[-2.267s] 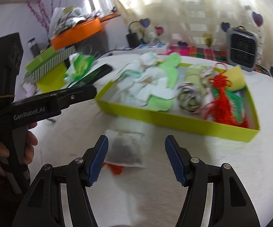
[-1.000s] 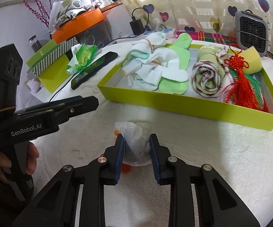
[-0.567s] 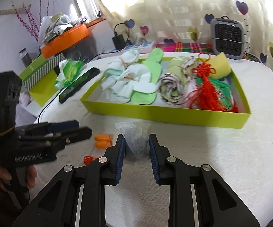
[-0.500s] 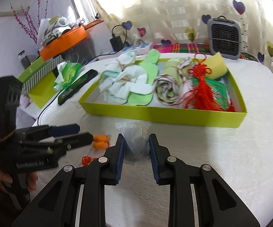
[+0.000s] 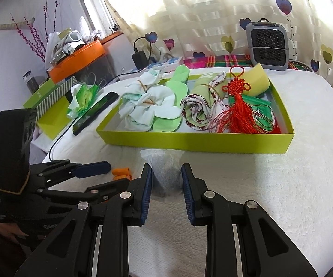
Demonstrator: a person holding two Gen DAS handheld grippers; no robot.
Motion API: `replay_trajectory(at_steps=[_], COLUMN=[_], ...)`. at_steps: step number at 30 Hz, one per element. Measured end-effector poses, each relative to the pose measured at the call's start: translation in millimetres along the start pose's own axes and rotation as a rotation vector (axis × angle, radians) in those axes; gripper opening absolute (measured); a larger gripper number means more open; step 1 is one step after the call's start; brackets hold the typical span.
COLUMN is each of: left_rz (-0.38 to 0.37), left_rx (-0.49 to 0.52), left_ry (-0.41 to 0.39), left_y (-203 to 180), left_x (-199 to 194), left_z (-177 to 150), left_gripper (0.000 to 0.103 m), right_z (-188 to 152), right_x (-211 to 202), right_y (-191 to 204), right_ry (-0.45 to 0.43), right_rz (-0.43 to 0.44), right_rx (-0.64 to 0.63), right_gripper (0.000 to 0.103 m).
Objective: Organize soft objects
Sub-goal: 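Grasp the orange earplugs with the left tool while the right tool holds the clear bag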
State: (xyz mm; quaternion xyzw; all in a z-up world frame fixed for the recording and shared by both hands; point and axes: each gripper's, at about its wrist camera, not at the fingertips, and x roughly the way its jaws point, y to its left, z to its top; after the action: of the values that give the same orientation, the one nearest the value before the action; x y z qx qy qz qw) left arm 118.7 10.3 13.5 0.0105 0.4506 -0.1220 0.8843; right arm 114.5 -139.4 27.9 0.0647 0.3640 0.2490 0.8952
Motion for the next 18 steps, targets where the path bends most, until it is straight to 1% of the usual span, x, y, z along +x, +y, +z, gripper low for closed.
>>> replay_trajectory(at_steps=[5, 8, 13, 16, 18], left_rz=[0.002, 0.012, 0.021, 0.021, 0.02], left_rx=[-0.019, -0.025, -0.039, -0.048, -0.05], left_ry=[-0.008, -0.012, -0.019, -0.022, -0.024], left_y=[3.8, 5.1, 8.5, 10.8, 10.5], left_x=[1.1, 1.2, 0.6, 0.5, 0.4], left_z=[1.9, 2.2, 2.0, 2.0, 1.7], left_gripper=[0.054, 0.048, 0.033, 0.027, 0.026], right_z=[-0.6, -0.7, -1.3, -1.5, -1.4], right_x=[-0.8, -1.2, -1.2, -1.2, -1.3], right_y=[-0.1, -0.4, -1.5, -1.7, -1.6], right_ry=[-0.003, -0.006, -0.006, -0.005, -0.005], right_rz=[0.009, 0.011, 0.019, 0.02, 0.019], right_rx=[-0.001, 0.0, 0.003, 0.003, 0.003], right_gripper=[0.027, 0.027, 0.027, 0.027, 0.027])
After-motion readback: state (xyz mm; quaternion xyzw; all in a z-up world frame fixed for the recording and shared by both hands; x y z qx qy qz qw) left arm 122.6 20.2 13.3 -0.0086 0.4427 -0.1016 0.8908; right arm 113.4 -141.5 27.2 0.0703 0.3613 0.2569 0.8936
